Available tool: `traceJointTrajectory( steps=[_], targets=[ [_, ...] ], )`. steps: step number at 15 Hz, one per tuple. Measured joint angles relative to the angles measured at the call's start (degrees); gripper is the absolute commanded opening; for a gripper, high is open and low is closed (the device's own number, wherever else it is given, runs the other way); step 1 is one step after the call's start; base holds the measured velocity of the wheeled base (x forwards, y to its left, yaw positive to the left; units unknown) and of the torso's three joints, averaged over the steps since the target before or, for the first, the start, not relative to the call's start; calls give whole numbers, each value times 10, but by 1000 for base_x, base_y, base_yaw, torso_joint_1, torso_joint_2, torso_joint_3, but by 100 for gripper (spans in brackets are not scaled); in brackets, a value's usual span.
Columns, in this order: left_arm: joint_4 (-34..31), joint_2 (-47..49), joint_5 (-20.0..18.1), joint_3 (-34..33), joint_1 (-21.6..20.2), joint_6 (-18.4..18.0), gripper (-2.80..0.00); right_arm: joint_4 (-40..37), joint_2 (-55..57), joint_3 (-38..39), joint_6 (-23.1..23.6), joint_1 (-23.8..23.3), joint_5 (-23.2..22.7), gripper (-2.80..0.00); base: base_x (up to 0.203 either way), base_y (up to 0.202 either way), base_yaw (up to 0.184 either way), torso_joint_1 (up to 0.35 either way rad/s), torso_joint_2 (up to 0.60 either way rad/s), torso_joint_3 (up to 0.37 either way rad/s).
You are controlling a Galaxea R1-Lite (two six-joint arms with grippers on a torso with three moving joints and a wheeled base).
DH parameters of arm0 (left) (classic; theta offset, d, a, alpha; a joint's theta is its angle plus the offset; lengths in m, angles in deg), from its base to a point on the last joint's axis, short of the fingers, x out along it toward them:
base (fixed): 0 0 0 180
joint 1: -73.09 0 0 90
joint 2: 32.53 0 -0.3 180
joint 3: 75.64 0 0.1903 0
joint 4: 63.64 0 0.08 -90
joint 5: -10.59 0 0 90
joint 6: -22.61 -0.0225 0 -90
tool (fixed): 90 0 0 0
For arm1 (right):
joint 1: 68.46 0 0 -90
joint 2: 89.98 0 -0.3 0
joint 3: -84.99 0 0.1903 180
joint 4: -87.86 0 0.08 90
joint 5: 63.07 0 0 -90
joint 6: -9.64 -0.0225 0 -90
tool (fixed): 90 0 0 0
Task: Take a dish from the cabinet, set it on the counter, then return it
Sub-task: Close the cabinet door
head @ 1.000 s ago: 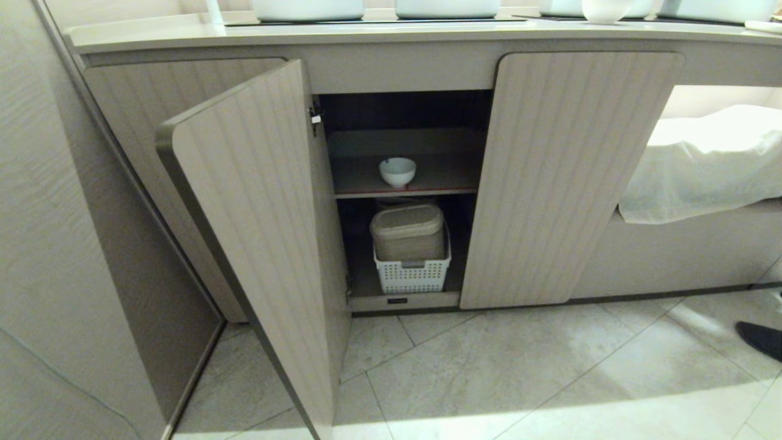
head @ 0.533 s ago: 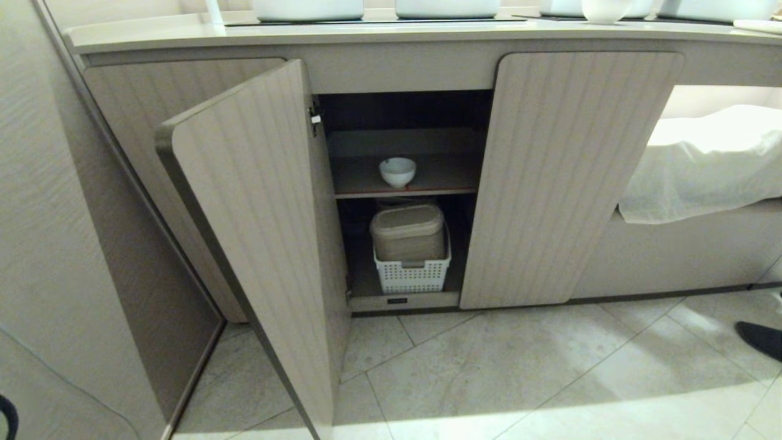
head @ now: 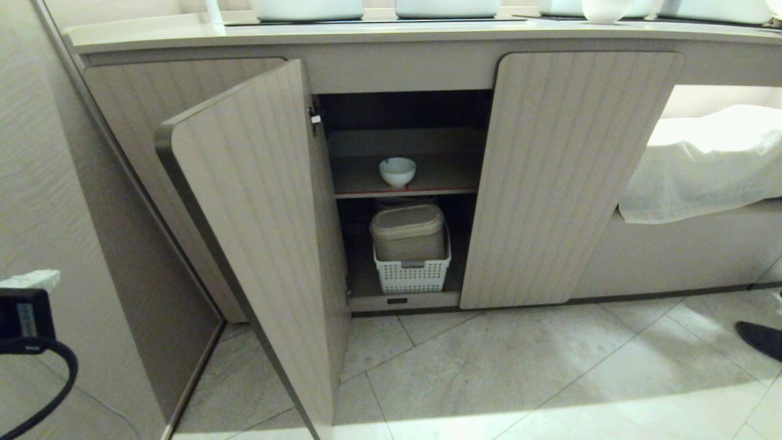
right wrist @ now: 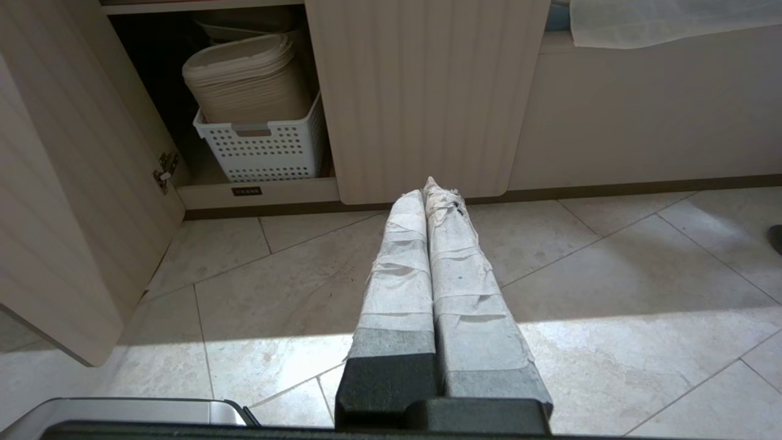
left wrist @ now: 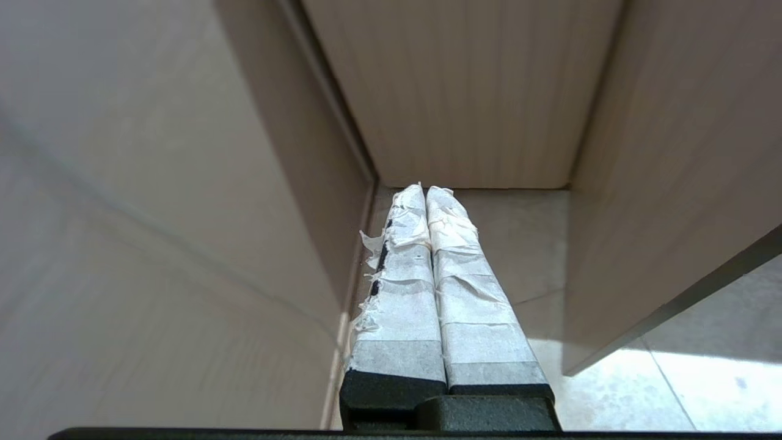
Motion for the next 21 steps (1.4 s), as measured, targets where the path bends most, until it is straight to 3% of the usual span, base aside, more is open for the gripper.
traceJointTrajectory(
  steps=[9, 14, 17, 21],
  targets=[
    [161, 131, -28, 8, 21, 13, -280, 0, 0, 0, 0, 0, 0, -280, 0, 0, 0, 0, 0, 0],
    [168, 163, -41, 29, 54, 35, -280, 0, 0, 0, 0, 0, 0, -280, 0, 0, 0, 0, 0, 0],
    [168, 172, -74, 34, 62, 44, -280, 0, 0, 0, 0, 0, 0, -280, 0, 0, 0, 0, 0, 0],
    [169, 179, -78, 39, 74, 45, -280, 0, 0, 0, 0, 0, 0, -280, 0, 0, 0, 0, 0, 0]
  ],
)
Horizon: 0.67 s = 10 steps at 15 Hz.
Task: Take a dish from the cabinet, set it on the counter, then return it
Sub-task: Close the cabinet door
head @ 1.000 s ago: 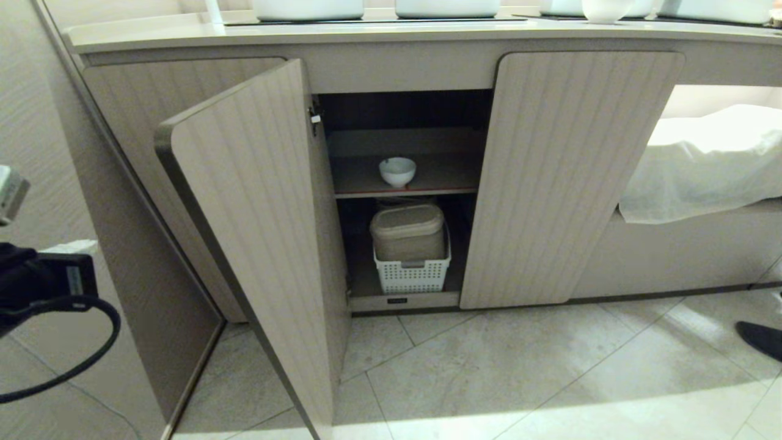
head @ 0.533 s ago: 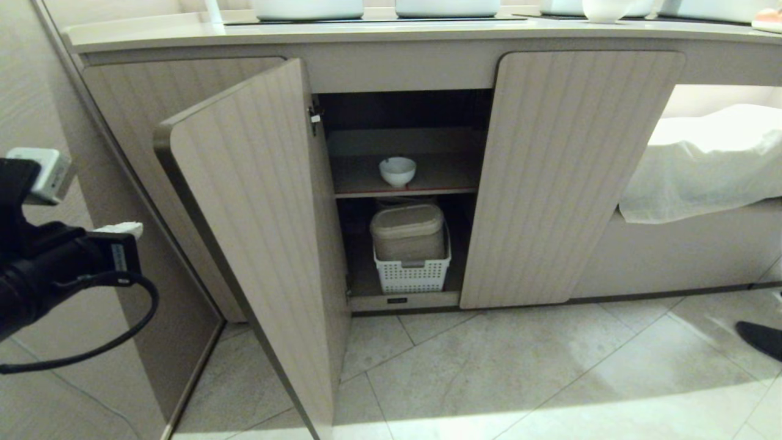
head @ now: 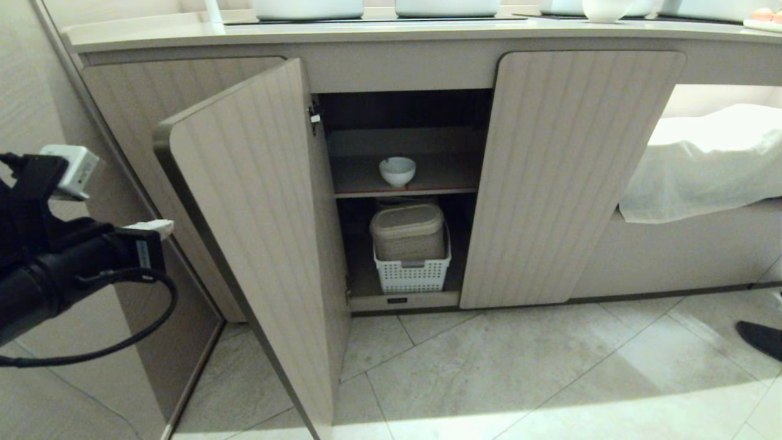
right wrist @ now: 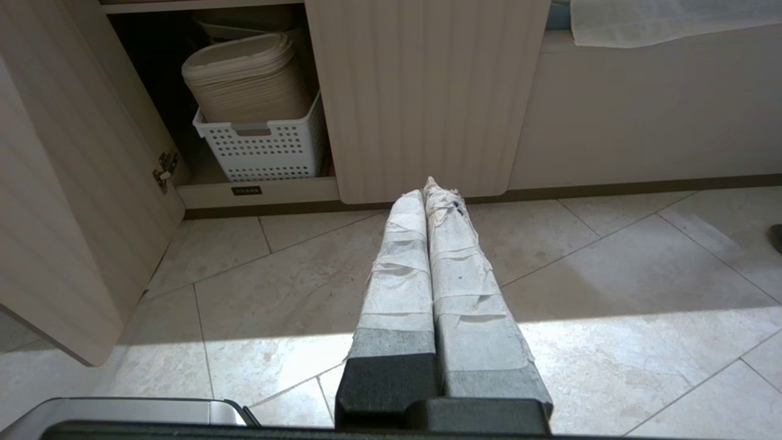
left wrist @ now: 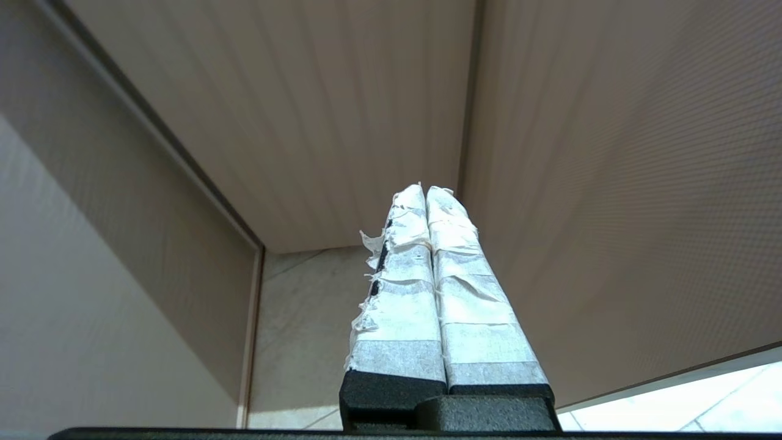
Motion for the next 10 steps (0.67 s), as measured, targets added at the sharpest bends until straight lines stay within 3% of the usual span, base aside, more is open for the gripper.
traceJointTrajectory(
  steps=[7, 10],
  targets=[
    [0, 5, -3, 9, 41, 24, -280, 0, 0, 0, 0, 0, 0, -280, 0, 0, 0, 0, 0, 0],
    [0, 5, -30, 10, 46, 25, -280, 0, 0, 0, 0, 0, 0, -280, 0, 0, 0, 0, 0, 0]
  ],
)
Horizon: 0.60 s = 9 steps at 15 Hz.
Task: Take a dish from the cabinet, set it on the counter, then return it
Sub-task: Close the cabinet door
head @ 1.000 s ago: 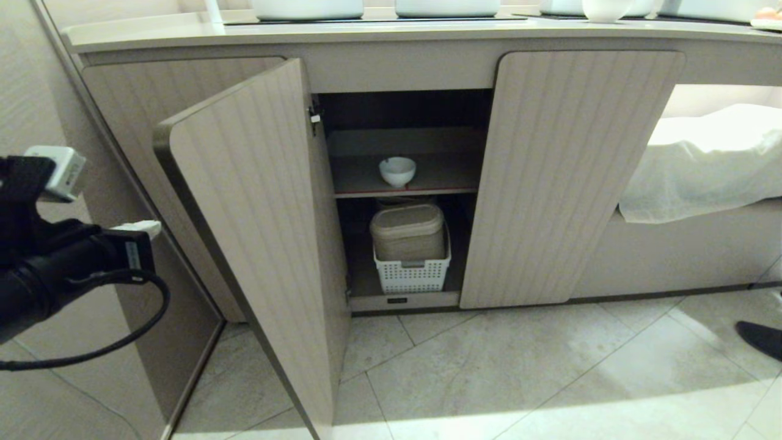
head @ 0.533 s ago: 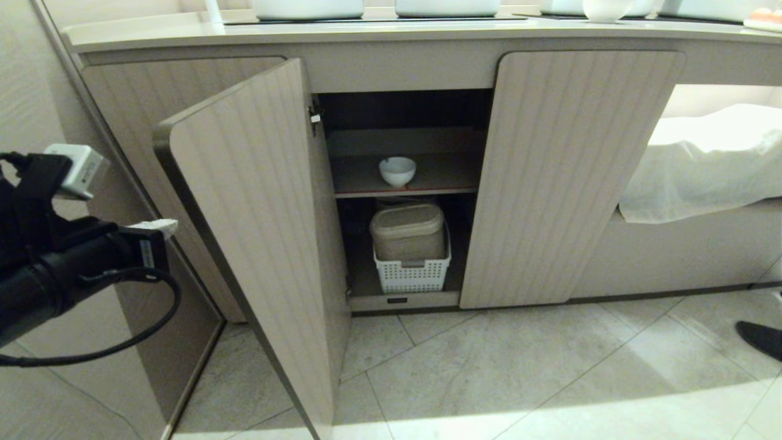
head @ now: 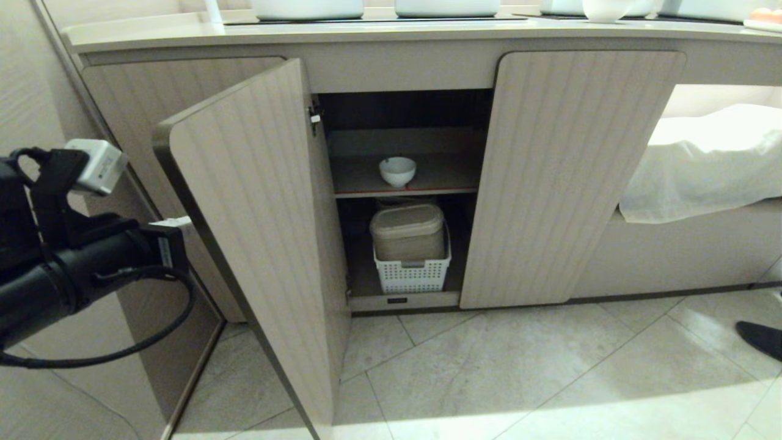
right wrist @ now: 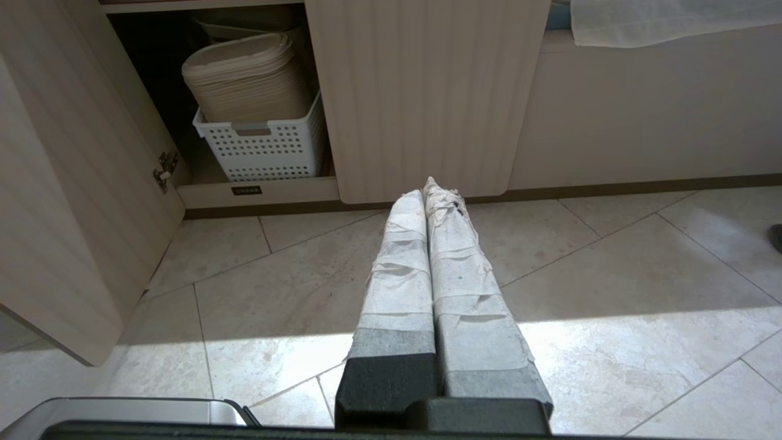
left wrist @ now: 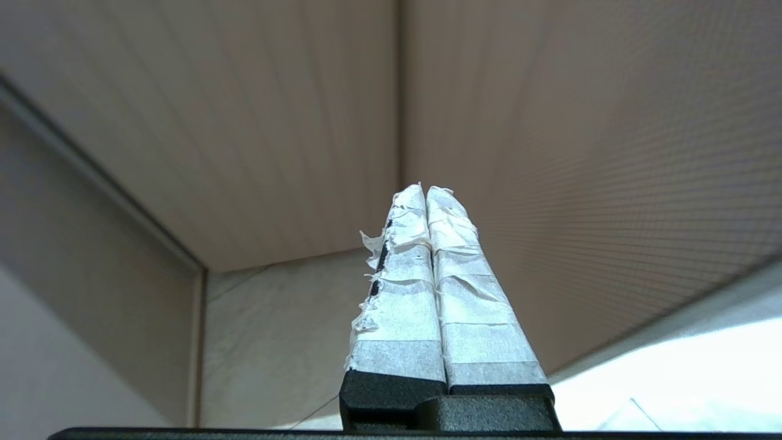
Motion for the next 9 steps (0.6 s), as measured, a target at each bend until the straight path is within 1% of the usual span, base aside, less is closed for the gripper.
traceJointTrajectory(
  steps=[4, 7, 9],
  targets=[
    [0, 0, -40, 5, 2, 0, -280, 0, 0, 0, 0, 0, 0, -280, 0, 0, 0, 0, 0, 0],
    [1, 0, -51, 6, 8, 1, -280, 0, 0, 0, 0, 0, 0, -280, 0, 0, 0, 0, 0, 0],
    [1, -1, -54, 6, 19, 10, -280, 0, 0, 0, 0, 0, 0, -280, 0, 0, 0, 0, 0, 0]
  ],
)
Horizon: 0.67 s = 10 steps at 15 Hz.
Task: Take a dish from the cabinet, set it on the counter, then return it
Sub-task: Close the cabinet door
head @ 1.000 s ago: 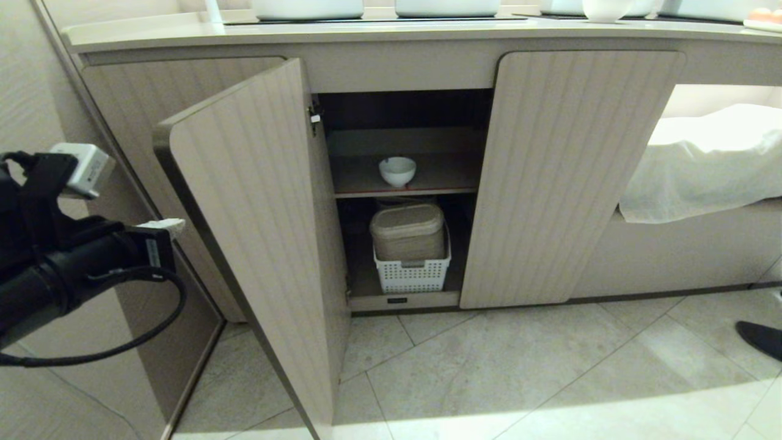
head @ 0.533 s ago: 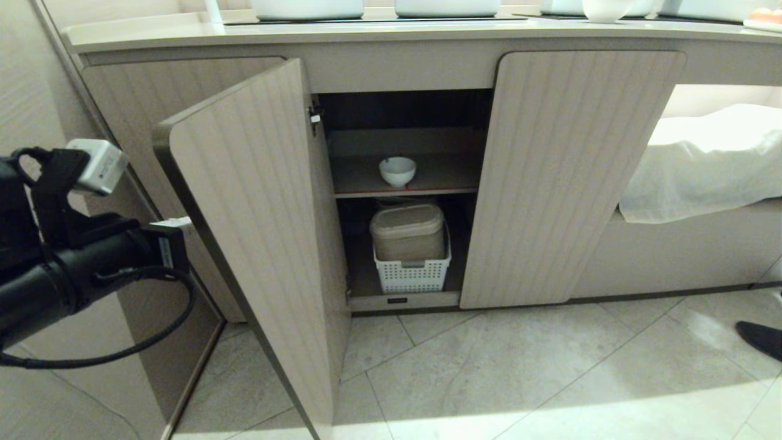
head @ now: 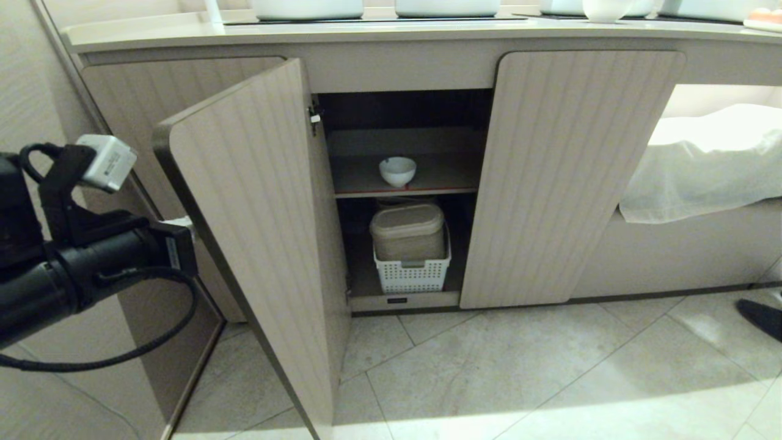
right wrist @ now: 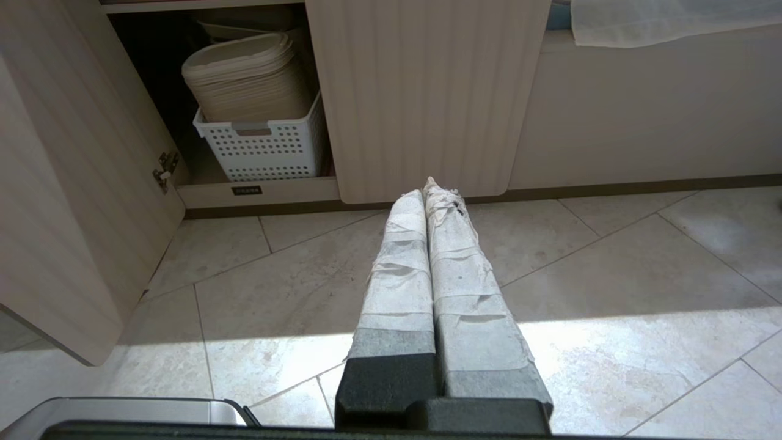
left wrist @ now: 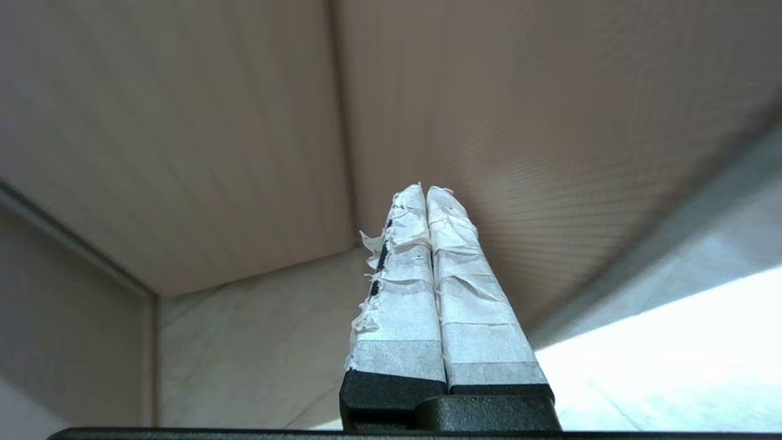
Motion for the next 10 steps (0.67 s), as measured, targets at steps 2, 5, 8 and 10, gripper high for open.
traceJointTrajectory(
  steps=[2, 5, 8, 10],
  targets=[
    [0, -1, -1, 0, 12, 5, -280, 0, 0, 0, 0, 0, 0, -280, 0, 0, 0, 0, 0, 0],
    [0, -3, -5, 3, 31, 16, -280, 0, 0, 0, 0, 0, 0, -280, 0, 0, 0, 0, 0, 0],
    [0, -3, -15, 13, 51, 28, -280, 0, 0, 0, 0, 0, 0, -280, 0, 0, 0, 0, 0, 0],
    [0, -3, -22, 15, 65, 29, -280, 0, 0, 0, 0, 0, 0, -280, 0, 0, 0, 0, 0, 0]
  ],
)
